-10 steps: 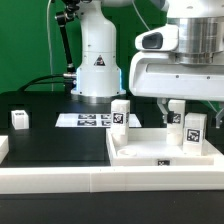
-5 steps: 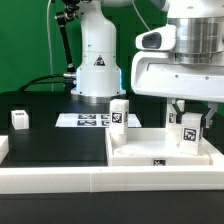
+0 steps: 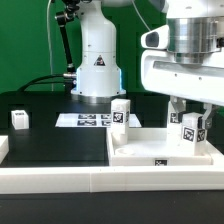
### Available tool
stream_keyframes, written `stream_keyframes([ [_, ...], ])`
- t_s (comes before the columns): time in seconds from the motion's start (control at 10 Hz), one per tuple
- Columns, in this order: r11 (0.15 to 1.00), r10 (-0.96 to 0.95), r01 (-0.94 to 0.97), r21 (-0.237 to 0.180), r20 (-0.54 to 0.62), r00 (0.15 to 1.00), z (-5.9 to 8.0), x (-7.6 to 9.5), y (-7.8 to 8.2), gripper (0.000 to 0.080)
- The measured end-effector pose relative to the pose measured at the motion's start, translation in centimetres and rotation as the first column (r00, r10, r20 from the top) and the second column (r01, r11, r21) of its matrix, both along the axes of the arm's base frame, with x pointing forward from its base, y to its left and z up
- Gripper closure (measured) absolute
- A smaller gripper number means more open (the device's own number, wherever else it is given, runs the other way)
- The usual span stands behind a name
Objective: Assemble square table
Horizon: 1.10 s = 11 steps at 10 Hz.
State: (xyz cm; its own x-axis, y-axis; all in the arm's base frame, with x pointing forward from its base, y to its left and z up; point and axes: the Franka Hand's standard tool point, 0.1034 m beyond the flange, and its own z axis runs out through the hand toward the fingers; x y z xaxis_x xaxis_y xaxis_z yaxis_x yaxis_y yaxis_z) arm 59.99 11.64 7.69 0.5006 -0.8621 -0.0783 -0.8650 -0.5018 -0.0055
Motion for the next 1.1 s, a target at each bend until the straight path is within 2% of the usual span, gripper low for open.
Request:
stream_keyframes([
  [0.2,0.997,-0.071,0.071,-0.006,-0.048,0.996,0.02,-0.23,0.05,0.0509],
  [0.6,0.942,-0.336,0.336,-0.023,-0.055,0.94,0.08,0.0,0.13,0.0509],
  [0.7,0.913,-0.408,0.407,-0.03,-0.057,0.911,0.12,0.01,0.19,0.0509],
  [0.9,0.824,-0.566,0.562,-0.074,-0.041,0.823,0.29,-0.11,0.48,0.0509],
  [1.0,0.748,-0.662,0.657,-0.093,-0.028,0.749,0.38,-0.18,0.59,0.0509],
  [1.1,0.715,-0.697,0.692,-0.102,-0.016,0.717,0.45,-0.24,0.69,0.0509],
])
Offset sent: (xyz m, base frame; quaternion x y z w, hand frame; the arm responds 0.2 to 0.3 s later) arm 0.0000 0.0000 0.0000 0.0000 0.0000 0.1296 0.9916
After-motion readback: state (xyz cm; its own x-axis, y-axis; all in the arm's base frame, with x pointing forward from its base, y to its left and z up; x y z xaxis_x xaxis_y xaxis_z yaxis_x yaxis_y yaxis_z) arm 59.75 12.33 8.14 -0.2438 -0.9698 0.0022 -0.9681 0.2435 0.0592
